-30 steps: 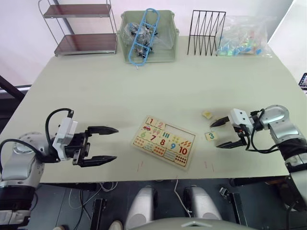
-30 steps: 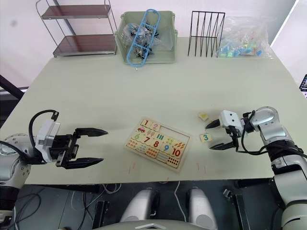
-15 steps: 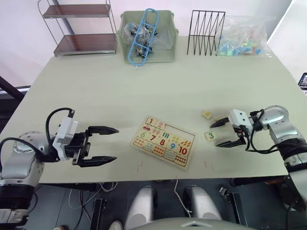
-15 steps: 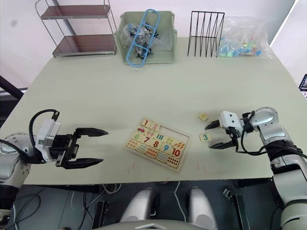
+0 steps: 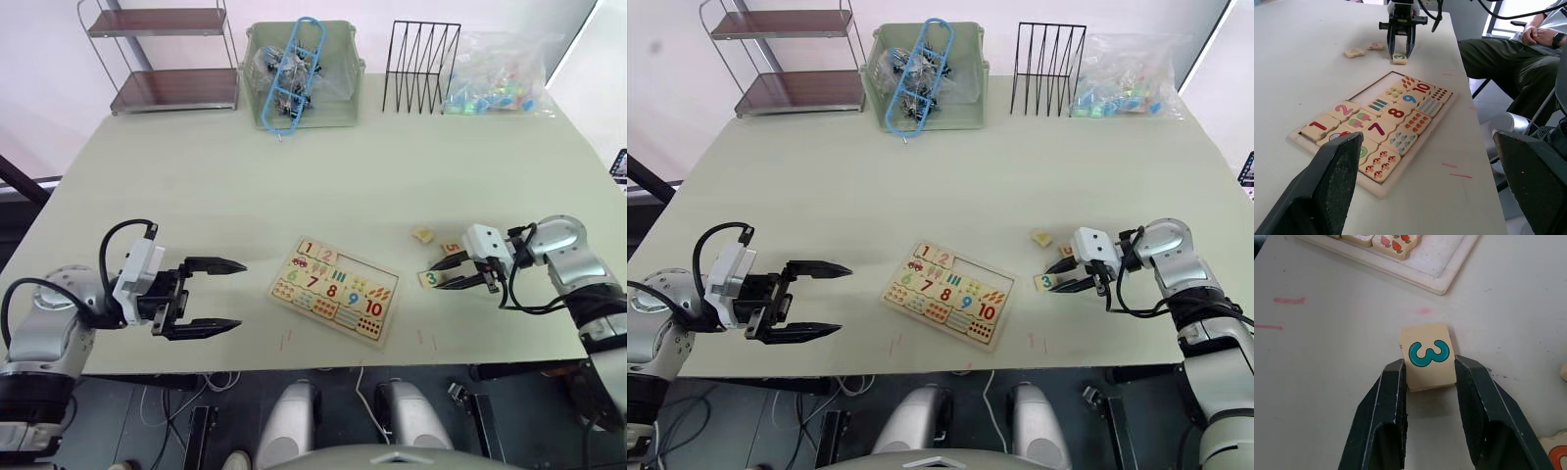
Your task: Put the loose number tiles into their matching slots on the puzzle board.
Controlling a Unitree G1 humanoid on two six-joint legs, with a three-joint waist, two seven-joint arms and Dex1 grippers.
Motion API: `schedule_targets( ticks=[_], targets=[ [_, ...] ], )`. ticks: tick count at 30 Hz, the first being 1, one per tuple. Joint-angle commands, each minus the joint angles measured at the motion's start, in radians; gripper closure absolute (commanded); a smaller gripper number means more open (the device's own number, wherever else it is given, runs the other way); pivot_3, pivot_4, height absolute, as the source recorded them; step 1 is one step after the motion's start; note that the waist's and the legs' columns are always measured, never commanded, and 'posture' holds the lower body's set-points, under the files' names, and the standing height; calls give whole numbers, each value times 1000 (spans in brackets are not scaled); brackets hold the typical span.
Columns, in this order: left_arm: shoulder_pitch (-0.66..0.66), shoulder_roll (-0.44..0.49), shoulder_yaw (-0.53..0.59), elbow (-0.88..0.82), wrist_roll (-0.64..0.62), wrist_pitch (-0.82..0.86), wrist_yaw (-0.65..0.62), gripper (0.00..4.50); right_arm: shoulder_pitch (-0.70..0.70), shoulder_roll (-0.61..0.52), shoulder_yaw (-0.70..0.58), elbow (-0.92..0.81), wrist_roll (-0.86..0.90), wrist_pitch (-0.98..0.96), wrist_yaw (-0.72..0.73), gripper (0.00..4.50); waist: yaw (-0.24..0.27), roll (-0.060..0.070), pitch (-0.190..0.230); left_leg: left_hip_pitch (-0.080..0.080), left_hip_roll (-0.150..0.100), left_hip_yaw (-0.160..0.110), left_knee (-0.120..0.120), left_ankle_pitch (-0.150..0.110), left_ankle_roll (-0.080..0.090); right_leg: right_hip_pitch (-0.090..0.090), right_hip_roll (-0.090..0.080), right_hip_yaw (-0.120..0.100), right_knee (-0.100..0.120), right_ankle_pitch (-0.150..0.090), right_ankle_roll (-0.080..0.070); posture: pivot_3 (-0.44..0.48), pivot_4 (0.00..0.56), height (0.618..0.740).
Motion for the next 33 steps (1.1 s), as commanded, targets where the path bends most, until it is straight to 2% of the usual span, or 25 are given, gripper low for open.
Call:
schedule_targets(
  ticks=[1,4,7,10,17,24,27,33],
  targets=[
    [0,-1,28,-4,-7,-14,-30,0,75,-57,-73,-235,54,206,-66,3608,4,1,0,-1,0,0,0,0,0,-1,0,0,0,0,0,0,150,739],
    [3,-2,33,-4,-3,-13,-30,0,128,-79,-103,-361,72,318,-112,3608,3,1,0,-2,0,0,0,0,0,-1,0,0,0,0,0,0,150,739],
    [22,-8,45,-8,6,-18,-30,0,220,-90,-164,-593,100,562,-275,3608,0,1,1,-1,0,0,0,0,0,-1,0,0,0,0,0,0,150,739],
    [31,-17,66,-14,7,-9,-24,0,283,-107,-205,-802,140,782,-380,3608,3,1,1,-3,0,-1,-1,0,0,-2,0,-1,1,0,0,0,150,739],
    [39,-26,99,-28,14,15,-11,0,268,-72,-219,-1097,244,1172,-590,3608,1,1,1,-4,0,-1,0,0,0,-3,0,0,0,0,0,0,150,739],
    [40,-34,120,-45,21,39,4,0,162,27,-129,-1190,260,1413,-783,3608,0,1,1,-4,0,-1,0,0,0,-4,0,-1,0,0,0,0,150,739],
    [47,-27,122,-49,40,42,11,0,104,111,-87,-1216,267,1520,-875,3608,0,1,1,-5,0,-1,0,0,0,-4,0,-1,-1,0,0,0,150,739],
    [51,-32,140,-59,53,55,36,0,36,196,-43,-1212,287,1625,-961,3608,0,1,1,-5,0,-1,0,0,0,-5,0,-1,-1,0,0,0,150,739]
  ],
)
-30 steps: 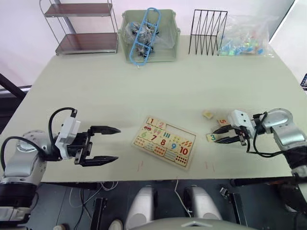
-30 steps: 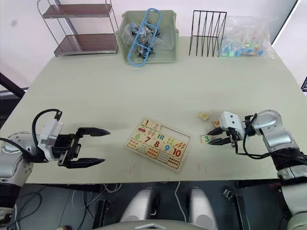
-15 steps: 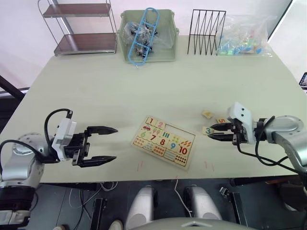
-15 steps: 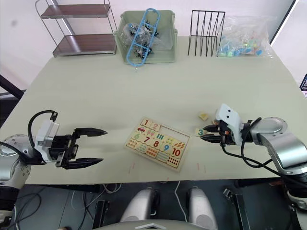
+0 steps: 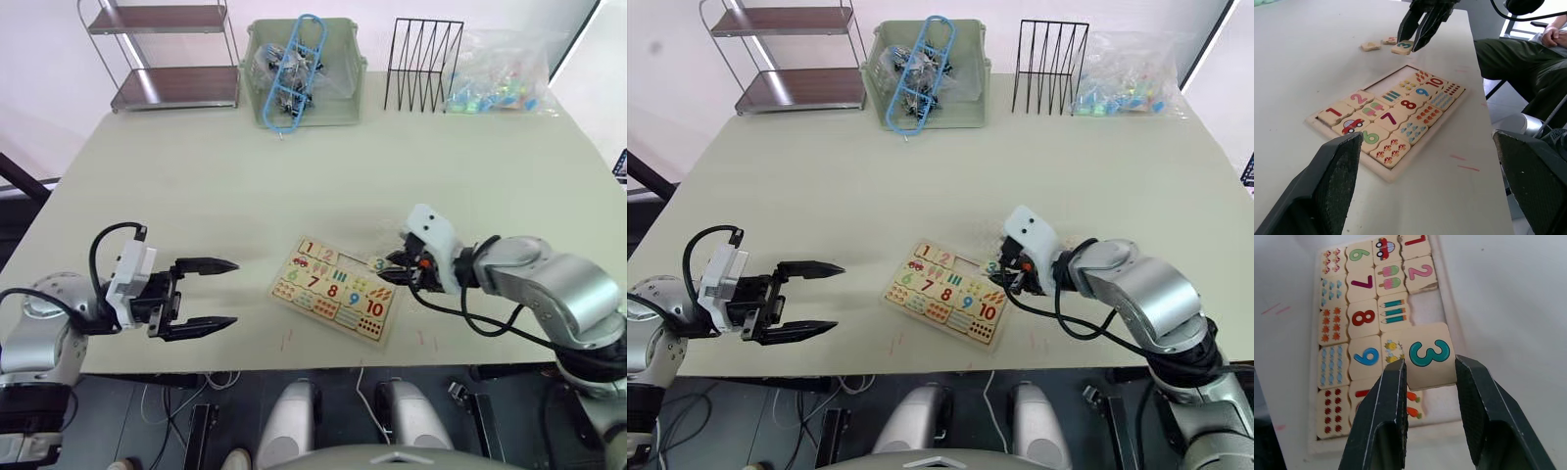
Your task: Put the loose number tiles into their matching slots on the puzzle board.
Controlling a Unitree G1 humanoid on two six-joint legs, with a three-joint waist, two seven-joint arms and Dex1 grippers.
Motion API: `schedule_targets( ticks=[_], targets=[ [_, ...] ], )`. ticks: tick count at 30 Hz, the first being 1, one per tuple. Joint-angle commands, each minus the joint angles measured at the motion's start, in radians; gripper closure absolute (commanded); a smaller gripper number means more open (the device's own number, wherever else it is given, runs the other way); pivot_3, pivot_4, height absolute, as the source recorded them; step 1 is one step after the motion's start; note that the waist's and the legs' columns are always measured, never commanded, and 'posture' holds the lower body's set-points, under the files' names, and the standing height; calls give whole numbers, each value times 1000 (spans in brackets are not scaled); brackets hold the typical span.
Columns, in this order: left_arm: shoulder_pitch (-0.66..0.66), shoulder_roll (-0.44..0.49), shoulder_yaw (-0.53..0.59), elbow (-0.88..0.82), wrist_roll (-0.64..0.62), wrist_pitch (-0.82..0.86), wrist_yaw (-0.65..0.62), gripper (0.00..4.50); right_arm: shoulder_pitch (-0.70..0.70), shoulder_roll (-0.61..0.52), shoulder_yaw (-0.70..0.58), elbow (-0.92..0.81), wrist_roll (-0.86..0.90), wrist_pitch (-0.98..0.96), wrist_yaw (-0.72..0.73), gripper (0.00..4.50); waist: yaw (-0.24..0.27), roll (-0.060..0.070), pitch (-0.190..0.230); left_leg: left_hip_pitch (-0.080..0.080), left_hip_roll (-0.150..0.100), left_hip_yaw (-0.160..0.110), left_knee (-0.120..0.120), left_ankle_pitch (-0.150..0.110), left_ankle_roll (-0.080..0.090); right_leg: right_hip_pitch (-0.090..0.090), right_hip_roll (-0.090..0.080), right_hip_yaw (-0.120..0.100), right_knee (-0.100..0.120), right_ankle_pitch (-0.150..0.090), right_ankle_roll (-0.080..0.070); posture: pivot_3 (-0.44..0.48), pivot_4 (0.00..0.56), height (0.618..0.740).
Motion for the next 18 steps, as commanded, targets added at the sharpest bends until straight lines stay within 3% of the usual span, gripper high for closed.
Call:
schedule_targets(
  ticks=[1,18],
  targets=[
    [6,5,47,-36,1,10,17,0,-40,32,8,-23,16,48,-48,3608,0,0,0,0,0,0,0,0,0,0,0,0,0,0,0,0,150,739],
    [46,-9,81,-103,3,48,73,0,-176,192,136,148,-21,115,-218,3608,-6,0,0,0,0,0,-1,0,0,-1,0,0,0,0,0,0,150,739]
  ],
)
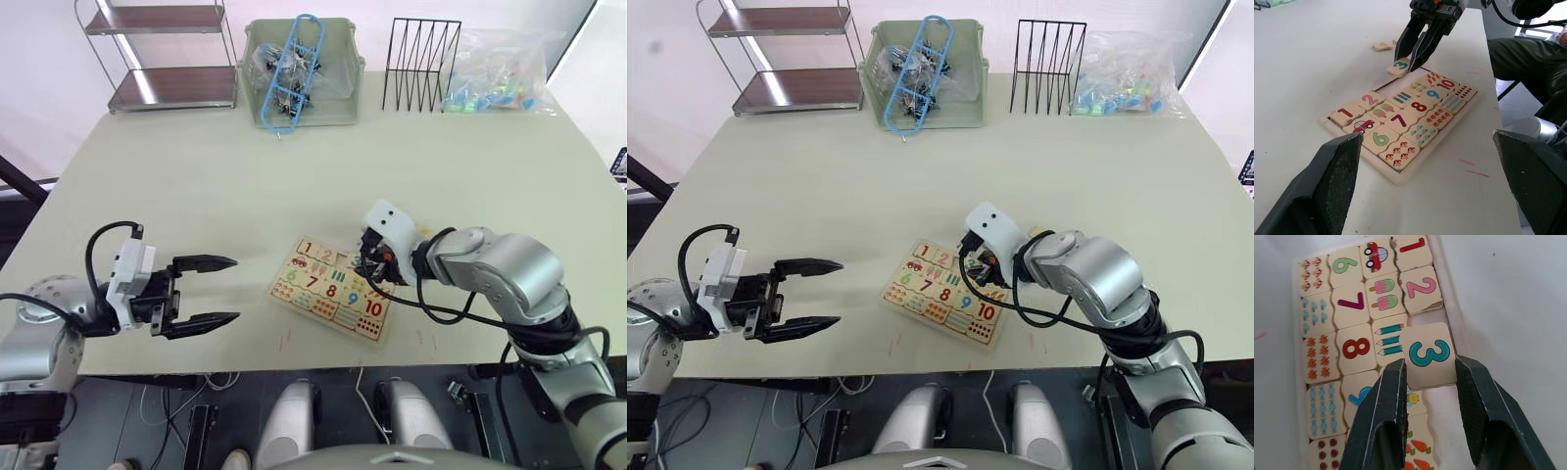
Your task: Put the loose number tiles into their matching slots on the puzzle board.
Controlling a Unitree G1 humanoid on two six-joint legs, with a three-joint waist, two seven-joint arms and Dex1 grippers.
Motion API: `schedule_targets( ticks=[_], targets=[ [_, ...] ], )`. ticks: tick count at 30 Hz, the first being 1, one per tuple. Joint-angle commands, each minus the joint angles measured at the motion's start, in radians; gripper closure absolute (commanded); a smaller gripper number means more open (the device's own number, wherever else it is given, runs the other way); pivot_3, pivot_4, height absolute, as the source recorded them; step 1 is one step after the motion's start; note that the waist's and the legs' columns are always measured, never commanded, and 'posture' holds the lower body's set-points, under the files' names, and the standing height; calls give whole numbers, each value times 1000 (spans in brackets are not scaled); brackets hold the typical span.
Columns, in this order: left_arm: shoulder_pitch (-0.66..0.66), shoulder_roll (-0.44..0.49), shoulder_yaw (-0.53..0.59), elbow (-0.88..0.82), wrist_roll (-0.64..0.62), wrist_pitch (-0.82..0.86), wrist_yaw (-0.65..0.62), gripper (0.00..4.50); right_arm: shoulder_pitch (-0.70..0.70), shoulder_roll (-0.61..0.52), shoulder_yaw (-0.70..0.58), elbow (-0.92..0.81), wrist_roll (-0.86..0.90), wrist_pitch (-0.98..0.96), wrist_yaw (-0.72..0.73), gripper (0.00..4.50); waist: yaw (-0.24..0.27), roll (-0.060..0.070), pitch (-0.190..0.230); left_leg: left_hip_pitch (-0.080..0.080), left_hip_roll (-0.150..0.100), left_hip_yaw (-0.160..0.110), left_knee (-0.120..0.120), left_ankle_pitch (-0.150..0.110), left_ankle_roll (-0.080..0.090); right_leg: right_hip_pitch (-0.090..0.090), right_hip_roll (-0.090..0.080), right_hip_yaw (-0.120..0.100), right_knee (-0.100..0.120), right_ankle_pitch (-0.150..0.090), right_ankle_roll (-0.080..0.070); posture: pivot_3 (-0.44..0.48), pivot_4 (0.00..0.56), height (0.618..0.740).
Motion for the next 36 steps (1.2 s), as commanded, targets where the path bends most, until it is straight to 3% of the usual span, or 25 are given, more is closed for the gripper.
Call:
schedule_targets(
  ticks=[1,36],
  targets=[
    [4,1,33,-30,-2,2,8,0,-26,20,14,16,-10,-21,-19,3608,-1,0,0,0,0,0,0,0,0,0,0,0,0,0,0,0,150,739],
    [61,-7,65,-47,-1,-5,26,0,-86,17,141,153,-51,-172,41,3608,-21,0,0,0,0,0,-1,0,0,-1,0,0,0,0,0,0,150,739]
  ],
)
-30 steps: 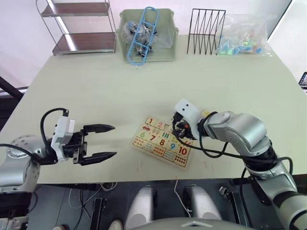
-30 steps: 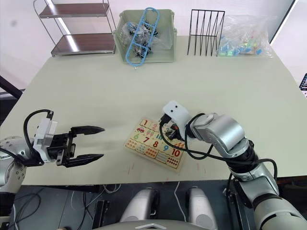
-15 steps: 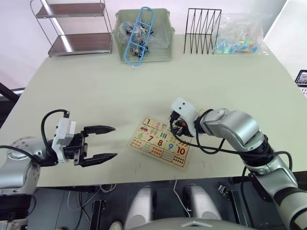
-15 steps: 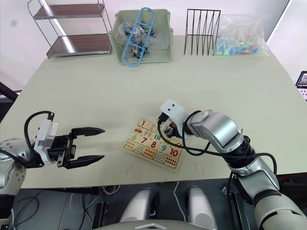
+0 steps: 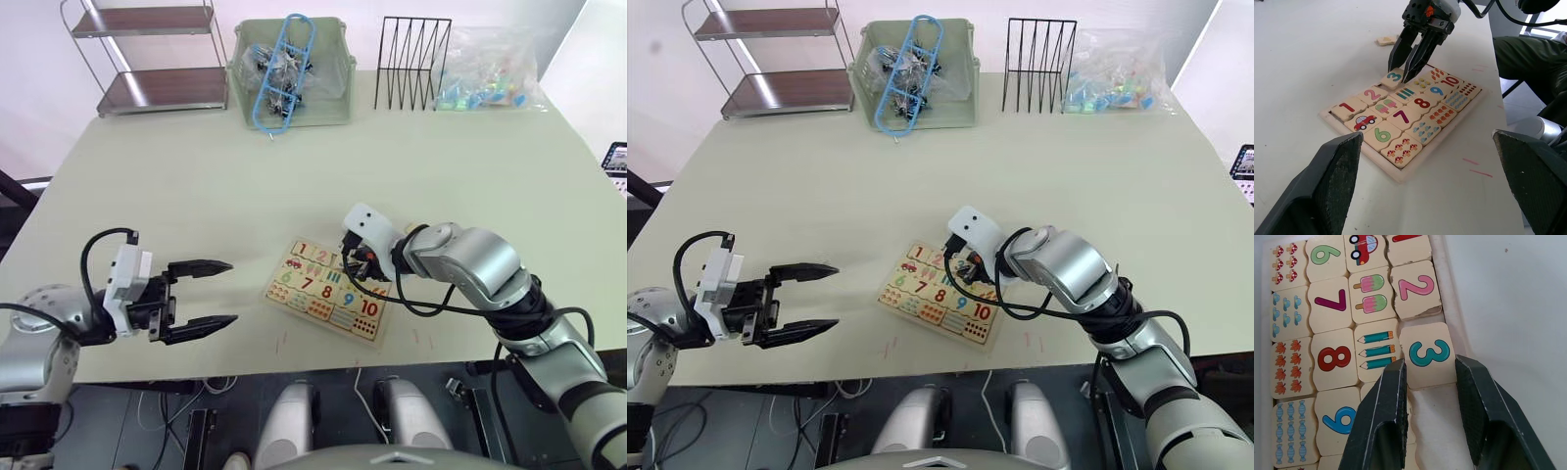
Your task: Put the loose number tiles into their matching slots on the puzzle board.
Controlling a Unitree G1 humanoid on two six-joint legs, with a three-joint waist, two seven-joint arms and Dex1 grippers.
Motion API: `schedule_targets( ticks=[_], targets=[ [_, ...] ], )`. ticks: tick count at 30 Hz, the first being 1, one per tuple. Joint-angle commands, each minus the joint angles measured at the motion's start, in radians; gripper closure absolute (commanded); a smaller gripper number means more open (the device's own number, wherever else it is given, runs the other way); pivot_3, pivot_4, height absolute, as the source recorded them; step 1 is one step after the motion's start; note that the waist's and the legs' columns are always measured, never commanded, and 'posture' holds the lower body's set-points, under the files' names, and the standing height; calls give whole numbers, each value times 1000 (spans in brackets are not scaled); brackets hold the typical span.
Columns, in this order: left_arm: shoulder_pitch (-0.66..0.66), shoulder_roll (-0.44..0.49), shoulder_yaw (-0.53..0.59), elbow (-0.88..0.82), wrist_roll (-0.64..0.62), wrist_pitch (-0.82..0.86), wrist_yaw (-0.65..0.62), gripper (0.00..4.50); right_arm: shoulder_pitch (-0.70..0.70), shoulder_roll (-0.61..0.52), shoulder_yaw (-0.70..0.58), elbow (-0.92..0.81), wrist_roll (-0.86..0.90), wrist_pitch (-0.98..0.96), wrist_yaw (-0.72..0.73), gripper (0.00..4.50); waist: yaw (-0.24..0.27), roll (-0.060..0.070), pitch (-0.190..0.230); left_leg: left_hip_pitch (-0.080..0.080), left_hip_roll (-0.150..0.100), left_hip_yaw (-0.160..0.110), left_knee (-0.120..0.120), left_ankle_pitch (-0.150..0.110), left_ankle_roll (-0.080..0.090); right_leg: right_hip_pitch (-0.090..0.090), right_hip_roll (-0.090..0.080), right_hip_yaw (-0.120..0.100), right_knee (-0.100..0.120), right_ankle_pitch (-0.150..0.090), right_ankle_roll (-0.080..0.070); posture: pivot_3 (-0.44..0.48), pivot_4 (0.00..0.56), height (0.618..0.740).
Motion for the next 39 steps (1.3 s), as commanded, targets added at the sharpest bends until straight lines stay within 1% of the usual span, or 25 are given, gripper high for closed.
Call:
schedule_targets(
  ticks=[1,39],
  targets=[
    [6,-2,40,-18,-5,-13,-5,0,-25,8,6,-12,-9,-22,5,3608,0,0,0,0,0,0,0,0,0,0,0,0,0,0,0,0,150,739],
    [-6,-23,44,45,18,-53,-42,0,-19,38,38,24,-51,-57,29,3608,0,0,0,0,0,0,-1,0,0,0,-1,0,0,0,0,0,150,739]
  ],
)
